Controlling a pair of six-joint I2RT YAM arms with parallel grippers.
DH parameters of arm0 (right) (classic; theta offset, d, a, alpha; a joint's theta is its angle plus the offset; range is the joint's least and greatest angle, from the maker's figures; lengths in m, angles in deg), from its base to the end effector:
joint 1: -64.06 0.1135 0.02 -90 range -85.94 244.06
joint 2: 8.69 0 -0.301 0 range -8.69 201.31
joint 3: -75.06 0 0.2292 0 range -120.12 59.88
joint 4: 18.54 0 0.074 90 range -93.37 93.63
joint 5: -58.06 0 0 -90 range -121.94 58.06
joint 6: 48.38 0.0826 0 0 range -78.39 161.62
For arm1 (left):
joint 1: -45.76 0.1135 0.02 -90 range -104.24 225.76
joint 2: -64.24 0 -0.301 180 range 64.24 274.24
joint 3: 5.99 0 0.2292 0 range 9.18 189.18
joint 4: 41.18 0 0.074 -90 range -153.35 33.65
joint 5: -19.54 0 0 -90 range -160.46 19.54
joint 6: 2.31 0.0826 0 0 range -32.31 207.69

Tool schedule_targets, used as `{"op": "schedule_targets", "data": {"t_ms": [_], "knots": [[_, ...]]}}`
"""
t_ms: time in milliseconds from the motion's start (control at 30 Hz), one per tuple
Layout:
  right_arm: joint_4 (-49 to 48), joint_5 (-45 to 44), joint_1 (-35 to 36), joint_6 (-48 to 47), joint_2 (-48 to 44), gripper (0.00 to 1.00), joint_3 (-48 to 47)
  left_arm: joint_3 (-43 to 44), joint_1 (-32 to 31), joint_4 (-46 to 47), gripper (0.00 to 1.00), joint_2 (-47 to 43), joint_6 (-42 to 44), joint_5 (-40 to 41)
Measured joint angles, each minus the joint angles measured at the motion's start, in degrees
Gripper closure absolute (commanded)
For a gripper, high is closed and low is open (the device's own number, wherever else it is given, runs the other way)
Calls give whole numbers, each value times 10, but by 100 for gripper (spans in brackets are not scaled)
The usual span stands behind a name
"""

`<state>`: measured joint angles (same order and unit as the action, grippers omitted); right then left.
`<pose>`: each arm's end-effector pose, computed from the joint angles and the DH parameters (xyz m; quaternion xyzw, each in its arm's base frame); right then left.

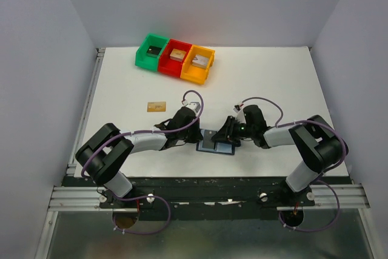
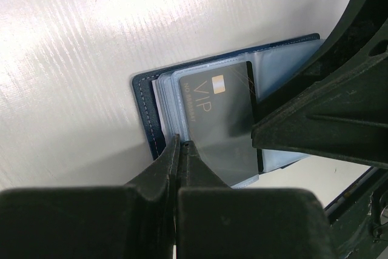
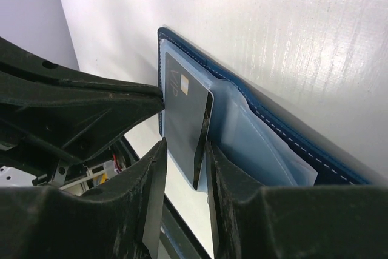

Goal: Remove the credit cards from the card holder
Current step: Remove the credit card from the card holder.

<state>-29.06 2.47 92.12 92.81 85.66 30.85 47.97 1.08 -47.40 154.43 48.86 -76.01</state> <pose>0.2421 0.1819 0.1471 0.0500 0.8721 0.4655 0.1425 0.2227 -0.2315 0.1736 0.0661 0.9119 -0.3012 0.2709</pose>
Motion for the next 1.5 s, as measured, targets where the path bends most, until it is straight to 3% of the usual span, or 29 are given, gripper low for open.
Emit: {"op": "schedule_targets", "data": {"t_ms": [867,1133,1267,1500], "knots": [[-136,48,-18,58,57,60,20,-7,5,18,100,0,9,1],[-147,56,-19,64,64,66,20,-8,5,20,100,-1,12,10],[-144,56,-18,61,63,69,20,-16,4,21,95,-9,10,14],[-105,54,-15,36,44,77,18,-24,-2,13,99,-21,9,15]]}}
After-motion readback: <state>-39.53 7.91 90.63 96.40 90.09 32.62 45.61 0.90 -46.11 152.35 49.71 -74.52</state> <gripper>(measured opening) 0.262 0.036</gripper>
